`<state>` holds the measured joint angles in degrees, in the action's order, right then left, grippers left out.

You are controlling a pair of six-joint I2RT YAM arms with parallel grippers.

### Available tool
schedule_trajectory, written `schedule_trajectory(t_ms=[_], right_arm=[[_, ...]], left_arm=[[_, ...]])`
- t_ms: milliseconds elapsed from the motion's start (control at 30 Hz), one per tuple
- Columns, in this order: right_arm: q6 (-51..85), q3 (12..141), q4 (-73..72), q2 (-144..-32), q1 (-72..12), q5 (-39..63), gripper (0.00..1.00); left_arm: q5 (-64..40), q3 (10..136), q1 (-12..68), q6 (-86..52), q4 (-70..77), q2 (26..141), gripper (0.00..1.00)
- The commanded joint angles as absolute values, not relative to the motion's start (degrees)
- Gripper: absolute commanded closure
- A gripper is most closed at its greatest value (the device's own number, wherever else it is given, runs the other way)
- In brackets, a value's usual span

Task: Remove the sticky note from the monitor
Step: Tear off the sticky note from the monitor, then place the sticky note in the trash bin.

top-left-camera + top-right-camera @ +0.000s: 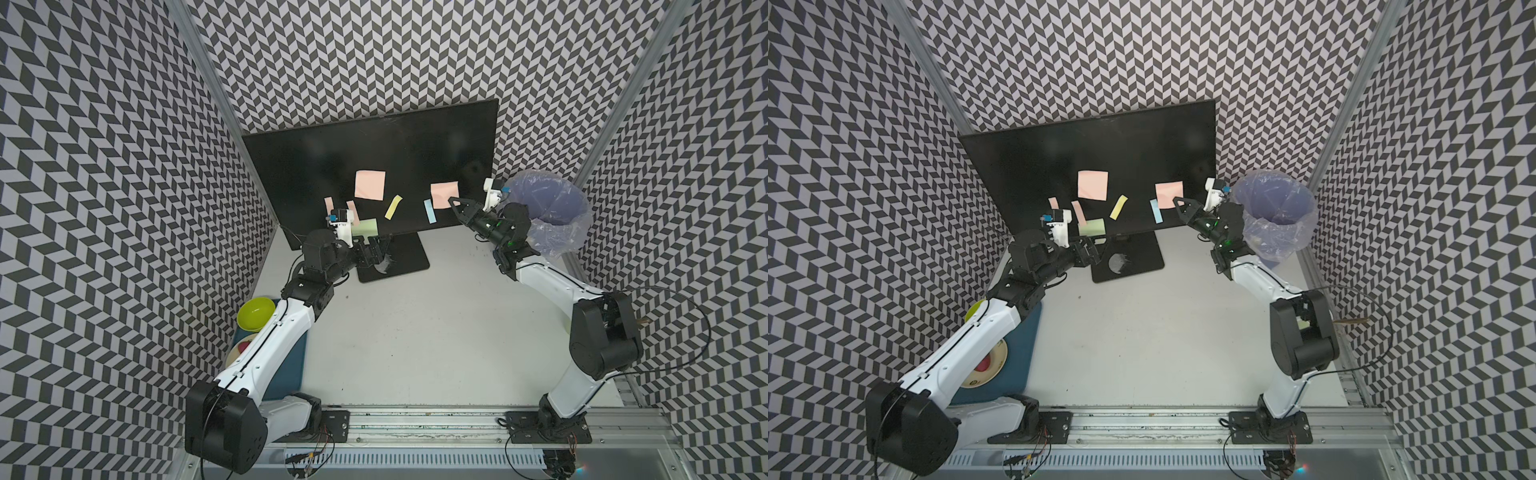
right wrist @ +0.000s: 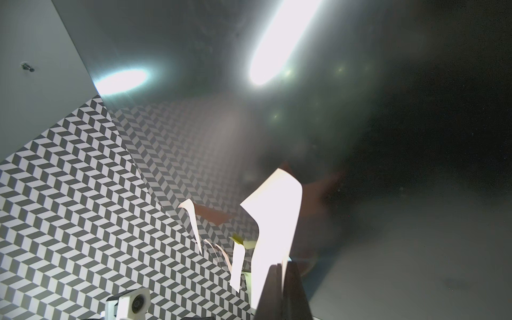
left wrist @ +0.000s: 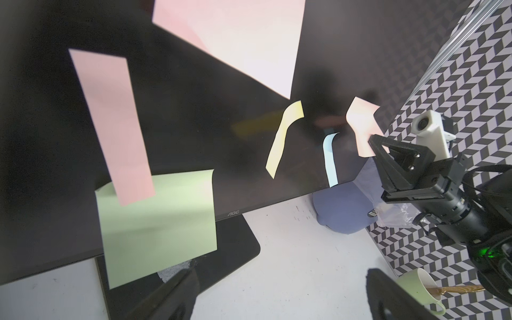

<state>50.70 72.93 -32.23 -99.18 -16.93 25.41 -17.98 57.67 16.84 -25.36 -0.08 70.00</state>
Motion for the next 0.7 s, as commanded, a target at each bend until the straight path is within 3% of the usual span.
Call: schedule_trajectory(t_ms=[0,400,667], right_arm=[[47.92,71.58,-32.33,-94.79,-16.04,24.86,1.0],[35.66,68.71,-16.76,-79.32,-3.33,19.26,1.0],[28.61,72.8,-4.12,-79.02,8.58,14.09,1.0]], left_arm=[[-18.91,60.19,16.61,-25.66,1.49,70.93,0.0],[-19.43,62.99,17.04,-26.54,2.73,73.53,0.0],[-19.6,64.07,17.31,-26.48,2.63,74.23,0.0]])
